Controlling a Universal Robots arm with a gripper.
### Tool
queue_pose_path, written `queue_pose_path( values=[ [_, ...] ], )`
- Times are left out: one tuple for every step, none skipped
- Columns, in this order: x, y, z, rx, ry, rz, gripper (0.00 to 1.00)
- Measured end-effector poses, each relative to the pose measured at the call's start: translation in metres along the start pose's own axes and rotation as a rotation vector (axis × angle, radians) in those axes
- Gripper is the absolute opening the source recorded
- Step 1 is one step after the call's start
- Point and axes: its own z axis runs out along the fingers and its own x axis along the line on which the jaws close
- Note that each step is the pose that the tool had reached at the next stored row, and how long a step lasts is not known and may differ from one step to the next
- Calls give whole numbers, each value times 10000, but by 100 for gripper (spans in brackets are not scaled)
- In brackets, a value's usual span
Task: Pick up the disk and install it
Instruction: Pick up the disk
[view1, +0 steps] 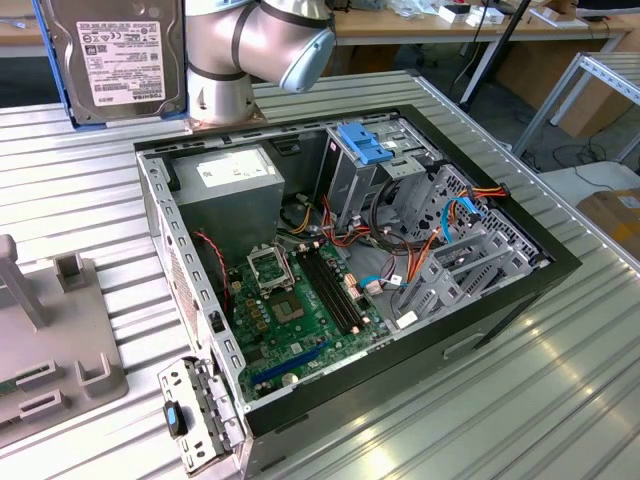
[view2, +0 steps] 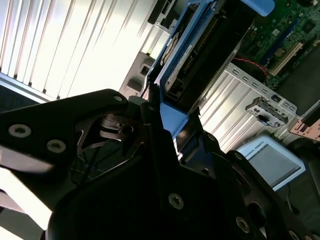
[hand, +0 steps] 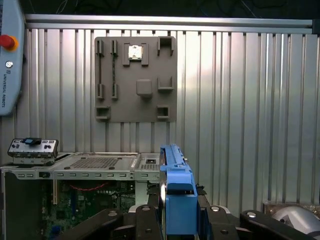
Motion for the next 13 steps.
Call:
queue_pose_path(
  values=[
    [0,-14,1,1,-1,0,37],
    [-1,-25,1,1,0,0,37],
    [-3,-27,0,0,0,1,37],
    [-2,-27,0,1,0,1,37],
    [-3,-27,1,2,-1,1,37],
    [-3,-27,1,1,0,1,37],
    [-3,-28,0,1,0,1,37],
    [-3,-27,1,1,-1,0,37],
    [-3,-28,1,1,-1,0,37],
    [-3,-28,1,1,-1,0,37],
    [-4,-27,1,1,0,1,37],
    [-4,-28,1,1,0,0,37],
    [-4,-28,1,1,0,0,37]
  ],
)
